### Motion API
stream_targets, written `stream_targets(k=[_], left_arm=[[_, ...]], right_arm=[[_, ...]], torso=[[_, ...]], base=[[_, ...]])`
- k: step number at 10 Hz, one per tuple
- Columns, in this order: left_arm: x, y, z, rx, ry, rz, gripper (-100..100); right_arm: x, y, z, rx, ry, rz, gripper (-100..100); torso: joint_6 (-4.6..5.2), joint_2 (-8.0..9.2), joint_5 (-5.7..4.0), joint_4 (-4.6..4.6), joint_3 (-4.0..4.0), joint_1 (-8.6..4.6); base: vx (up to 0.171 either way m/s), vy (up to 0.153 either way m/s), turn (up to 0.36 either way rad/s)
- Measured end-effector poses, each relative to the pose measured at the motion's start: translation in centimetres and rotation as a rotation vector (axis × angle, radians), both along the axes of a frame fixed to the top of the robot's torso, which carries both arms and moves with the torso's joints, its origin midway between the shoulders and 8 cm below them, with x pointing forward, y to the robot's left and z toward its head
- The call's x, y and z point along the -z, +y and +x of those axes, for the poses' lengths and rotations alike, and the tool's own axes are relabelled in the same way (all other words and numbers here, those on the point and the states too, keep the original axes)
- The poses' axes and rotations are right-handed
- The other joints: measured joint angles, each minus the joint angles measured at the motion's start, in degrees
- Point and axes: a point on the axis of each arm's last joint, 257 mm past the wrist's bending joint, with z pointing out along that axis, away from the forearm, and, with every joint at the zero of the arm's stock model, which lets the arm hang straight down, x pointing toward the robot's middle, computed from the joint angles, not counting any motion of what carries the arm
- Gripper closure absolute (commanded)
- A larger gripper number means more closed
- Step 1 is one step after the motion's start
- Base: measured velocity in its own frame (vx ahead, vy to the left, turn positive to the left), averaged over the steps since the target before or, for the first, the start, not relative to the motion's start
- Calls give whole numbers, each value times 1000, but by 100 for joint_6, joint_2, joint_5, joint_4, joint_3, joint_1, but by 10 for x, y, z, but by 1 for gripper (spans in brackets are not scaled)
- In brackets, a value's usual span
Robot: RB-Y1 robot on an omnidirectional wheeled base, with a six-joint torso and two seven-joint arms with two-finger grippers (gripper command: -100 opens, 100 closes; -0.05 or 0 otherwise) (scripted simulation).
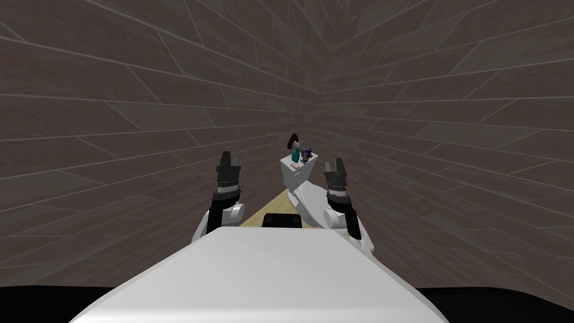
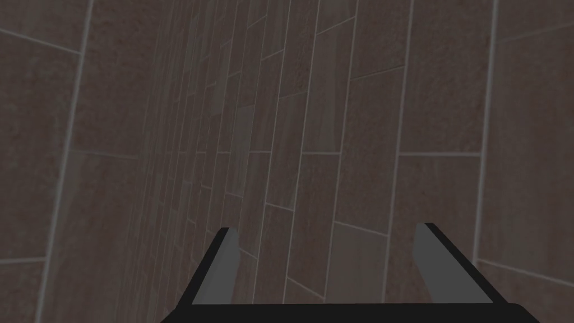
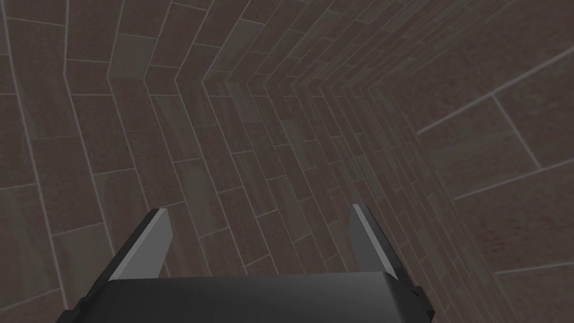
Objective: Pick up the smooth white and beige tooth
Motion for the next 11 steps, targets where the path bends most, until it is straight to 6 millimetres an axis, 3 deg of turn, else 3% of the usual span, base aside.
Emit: stream_targets(k=[6,11], left_arm=[[0,0,0,0,0,0,0],[0,0,0,0,0,0,0]], right_arm=[[41,30,17,-92,102,-139,-100],[88,54,29,-168,203,-285,-100]], torso=[[1,-1,0,0,-1,1],[-2,3,0,0,1,4]], base=[[-31,16,88],[-38,19,105]])
